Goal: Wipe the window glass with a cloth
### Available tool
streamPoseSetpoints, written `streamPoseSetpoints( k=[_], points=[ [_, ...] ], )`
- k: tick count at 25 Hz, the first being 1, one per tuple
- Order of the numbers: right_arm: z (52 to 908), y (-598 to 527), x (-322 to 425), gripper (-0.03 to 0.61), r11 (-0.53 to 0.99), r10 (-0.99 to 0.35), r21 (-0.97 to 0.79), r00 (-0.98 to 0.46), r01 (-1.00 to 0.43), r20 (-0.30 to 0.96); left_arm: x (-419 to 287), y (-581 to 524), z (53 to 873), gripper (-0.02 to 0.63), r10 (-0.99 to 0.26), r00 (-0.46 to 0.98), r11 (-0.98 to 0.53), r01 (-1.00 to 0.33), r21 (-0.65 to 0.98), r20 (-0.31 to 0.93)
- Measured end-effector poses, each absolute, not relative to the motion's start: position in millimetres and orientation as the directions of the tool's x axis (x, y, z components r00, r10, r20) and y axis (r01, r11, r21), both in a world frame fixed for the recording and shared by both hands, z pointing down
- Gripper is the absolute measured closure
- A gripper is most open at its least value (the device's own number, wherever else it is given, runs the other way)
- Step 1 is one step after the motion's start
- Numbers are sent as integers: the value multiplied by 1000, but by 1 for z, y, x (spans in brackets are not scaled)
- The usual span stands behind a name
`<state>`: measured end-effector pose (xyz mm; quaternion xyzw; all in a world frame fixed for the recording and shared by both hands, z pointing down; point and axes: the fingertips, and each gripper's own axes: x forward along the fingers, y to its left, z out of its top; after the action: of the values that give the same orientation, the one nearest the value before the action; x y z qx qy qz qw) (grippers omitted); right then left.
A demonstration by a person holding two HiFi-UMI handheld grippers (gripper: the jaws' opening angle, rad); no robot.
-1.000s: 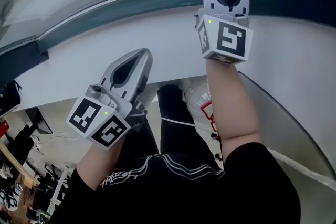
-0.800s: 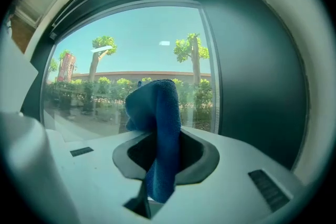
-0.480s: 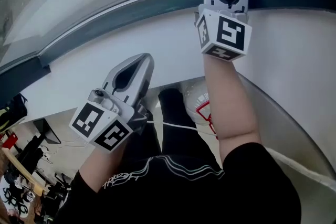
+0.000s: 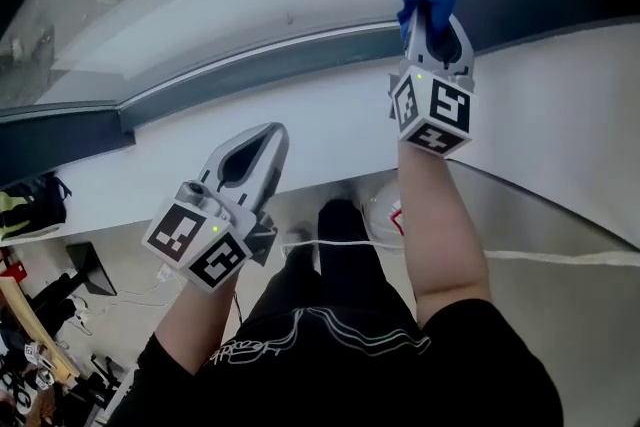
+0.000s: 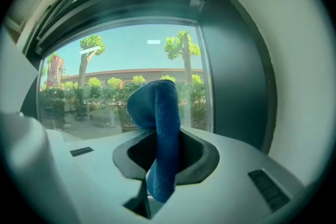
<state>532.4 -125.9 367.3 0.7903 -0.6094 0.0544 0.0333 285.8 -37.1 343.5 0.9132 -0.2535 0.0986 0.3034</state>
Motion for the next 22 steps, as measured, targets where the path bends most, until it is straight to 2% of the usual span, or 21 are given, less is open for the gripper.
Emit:
streamPoseSetpoints(
  k=[4,10,16,22],
  points=[
    [312,-103,439,514,-90,-979,-52,79,-995,190,222,-32,274,607,-398,870,-740,-492,459,292],
    [174,-31,286,514,210,-969,-75,-218,-975,119,129,-9,160,607,-412,892,-803,-453,388,189],
    [55,49,192,514,473,-869,-194,-492,-860,60,61,50,47,607,-437,890,-834,-456,311,134],
    [-11,110,115,514,681,-722,-113,-689,-724,66,21,106,-10,607,-424,897,-866,-443,234,126]
  ],
)
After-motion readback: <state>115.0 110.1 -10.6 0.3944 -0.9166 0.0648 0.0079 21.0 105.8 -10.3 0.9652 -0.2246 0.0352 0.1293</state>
